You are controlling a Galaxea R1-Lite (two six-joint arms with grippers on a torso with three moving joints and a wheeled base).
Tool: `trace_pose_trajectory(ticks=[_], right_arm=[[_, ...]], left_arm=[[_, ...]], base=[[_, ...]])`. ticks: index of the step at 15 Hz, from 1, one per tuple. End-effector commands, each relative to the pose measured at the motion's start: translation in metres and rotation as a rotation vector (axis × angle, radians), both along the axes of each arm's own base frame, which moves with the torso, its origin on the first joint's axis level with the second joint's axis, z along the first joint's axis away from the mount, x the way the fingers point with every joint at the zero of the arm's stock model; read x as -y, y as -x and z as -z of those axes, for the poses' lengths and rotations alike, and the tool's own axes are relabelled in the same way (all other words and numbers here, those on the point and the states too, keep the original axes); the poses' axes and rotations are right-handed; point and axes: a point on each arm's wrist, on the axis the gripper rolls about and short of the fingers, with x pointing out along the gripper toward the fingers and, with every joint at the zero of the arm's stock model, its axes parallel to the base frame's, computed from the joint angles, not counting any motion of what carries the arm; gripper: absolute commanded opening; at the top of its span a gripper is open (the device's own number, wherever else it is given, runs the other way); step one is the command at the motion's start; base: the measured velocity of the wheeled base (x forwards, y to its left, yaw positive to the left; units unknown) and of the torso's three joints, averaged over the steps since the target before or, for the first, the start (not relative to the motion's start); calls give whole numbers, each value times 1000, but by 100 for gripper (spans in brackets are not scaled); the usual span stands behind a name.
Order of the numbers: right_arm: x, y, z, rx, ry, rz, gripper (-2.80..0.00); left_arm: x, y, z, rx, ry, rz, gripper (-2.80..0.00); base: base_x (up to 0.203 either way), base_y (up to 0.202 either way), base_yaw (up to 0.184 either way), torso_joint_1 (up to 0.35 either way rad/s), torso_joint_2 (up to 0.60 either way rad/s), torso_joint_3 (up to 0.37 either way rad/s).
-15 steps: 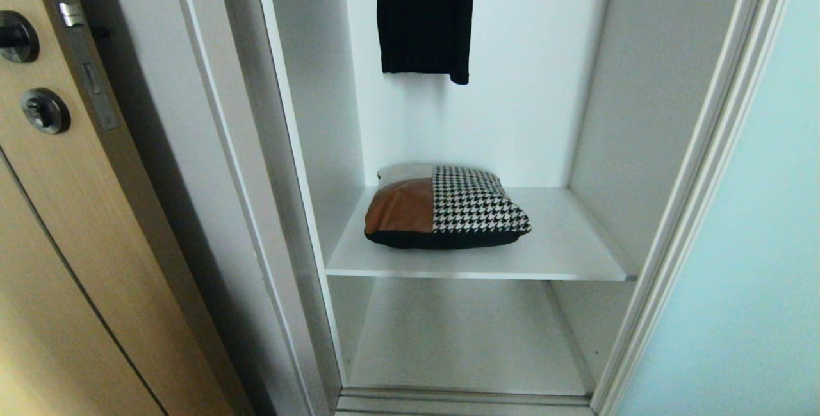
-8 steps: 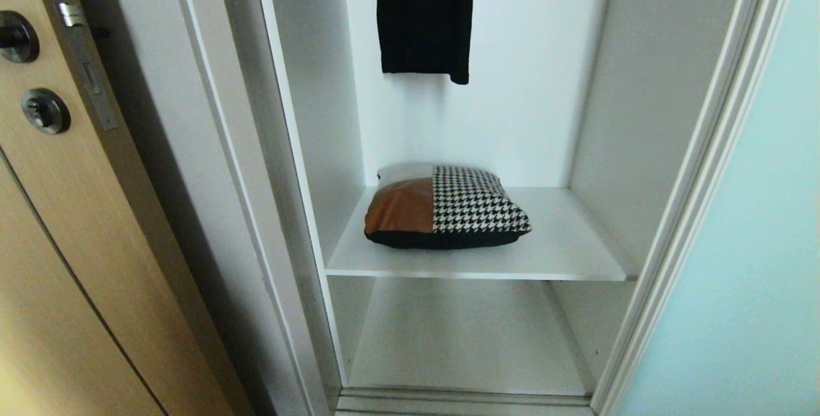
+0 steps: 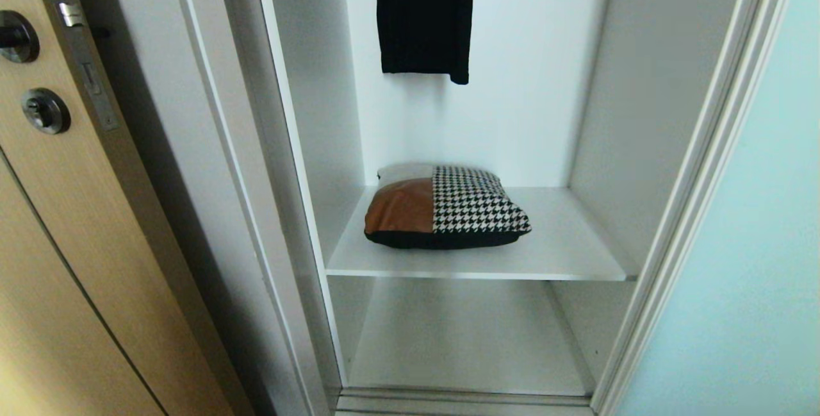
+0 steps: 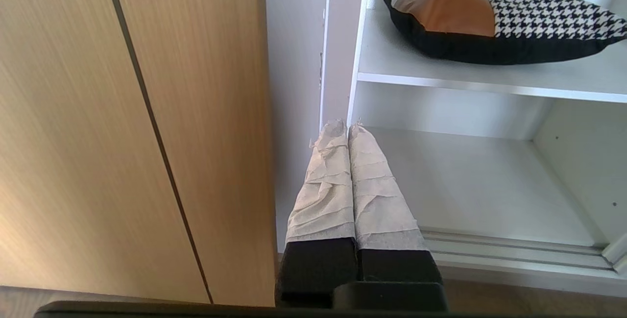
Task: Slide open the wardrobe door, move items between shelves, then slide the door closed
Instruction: Place the pillow on the lower shelf
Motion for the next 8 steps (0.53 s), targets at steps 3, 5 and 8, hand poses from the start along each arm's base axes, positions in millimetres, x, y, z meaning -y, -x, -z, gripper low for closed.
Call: trace_pose_trajectory(ticks=[3,5,8], right_arm=[[0,0,0,0,1,-2,-280],[0,0,0,0,1,-1,-280],[0,0,0,0,1,-1,-280]], left_arm=[[0,0,0,-13,2,0,-280],[0,3,-11,19,3,-13,-280],[0,12,-71,52,6,-10,-280]], base=[[0,0,0,0,0,0],[0,0,0,0,0,0],[0,0,0,0,0,0]])
